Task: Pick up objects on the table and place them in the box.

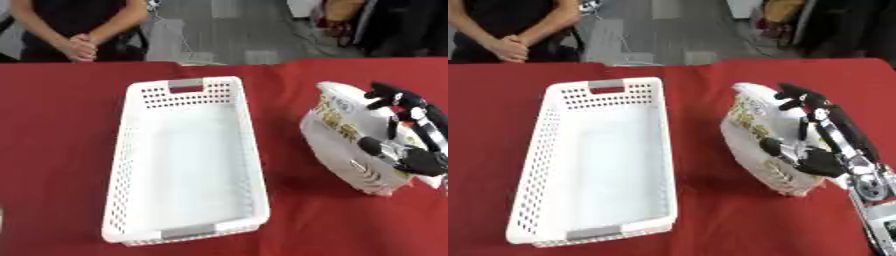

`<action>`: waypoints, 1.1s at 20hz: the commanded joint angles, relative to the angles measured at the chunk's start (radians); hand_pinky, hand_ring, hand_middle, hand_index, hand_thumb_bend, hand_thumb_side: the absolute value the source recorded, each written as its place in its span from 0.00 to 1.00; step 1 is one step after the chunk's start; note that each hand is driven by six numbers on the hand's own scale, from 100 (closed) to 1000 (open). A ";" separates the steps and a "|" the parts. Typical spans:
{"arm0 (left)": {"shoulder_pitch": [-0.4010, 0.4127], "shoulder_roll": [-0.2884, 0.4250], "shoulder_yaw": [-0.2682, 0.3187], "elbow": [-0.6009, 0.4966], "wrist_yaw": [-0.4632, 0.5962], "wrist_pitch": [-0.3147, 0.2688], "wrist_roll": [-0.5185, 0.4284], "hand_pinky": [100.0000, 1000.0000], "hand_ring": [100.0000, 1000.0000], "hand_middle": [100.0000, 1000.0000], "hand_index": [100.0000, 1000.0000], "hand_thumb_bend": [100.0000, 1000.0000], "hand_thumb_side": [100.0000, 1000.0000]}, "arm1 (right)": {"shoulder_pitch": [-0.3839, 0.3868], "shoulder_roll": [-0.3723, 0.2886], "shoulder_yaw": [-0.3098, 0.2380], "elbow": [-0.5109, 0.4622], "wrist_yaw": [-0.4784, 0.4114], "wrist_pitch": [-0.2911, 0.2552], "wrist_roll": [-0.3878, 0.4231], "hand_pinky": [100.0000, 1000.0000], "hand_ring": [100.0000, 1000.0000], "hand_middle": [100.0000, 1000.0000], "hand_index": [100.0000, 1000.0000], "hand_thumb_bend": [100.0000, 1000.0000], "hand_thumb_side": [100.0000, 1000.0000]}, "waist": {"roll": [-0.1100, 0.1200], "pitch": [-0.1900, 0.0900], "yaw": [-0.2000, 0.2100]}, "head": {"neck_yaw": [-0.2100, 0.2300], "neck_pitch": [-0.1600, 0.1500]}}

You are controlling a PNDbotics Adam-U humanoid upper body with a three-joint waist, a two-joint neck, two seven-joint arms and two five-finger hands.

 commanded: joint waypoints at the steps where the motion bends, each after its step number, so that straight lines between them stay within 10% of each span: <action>1: -0.007 0.012 -0.002 -0.020 0.002 0.000 -0.003 0.75 0.74 0.69 0.66 0.21 0.95 | -0.025 -0.038 -0.012 -0.026 -0.001 0.000 -0.005 0.24 0.72 0.78 0.96 0.66 0.75 | 0.000 -0.015 0.001 | -0.007 -0.009; 22: -0.008 0.012 -0.002 -0.020 0.000 0.000 -0.002 0.74 0.74 0.69 0.66 0.21 0.95 | -0.039 -0.050 -0.041 0.003 0.037 0.028 -0.025 0.24 0.72 0.78 0.96 0.66 0.75 | 0.000 -0.014 0.003 | -0.004 -0.011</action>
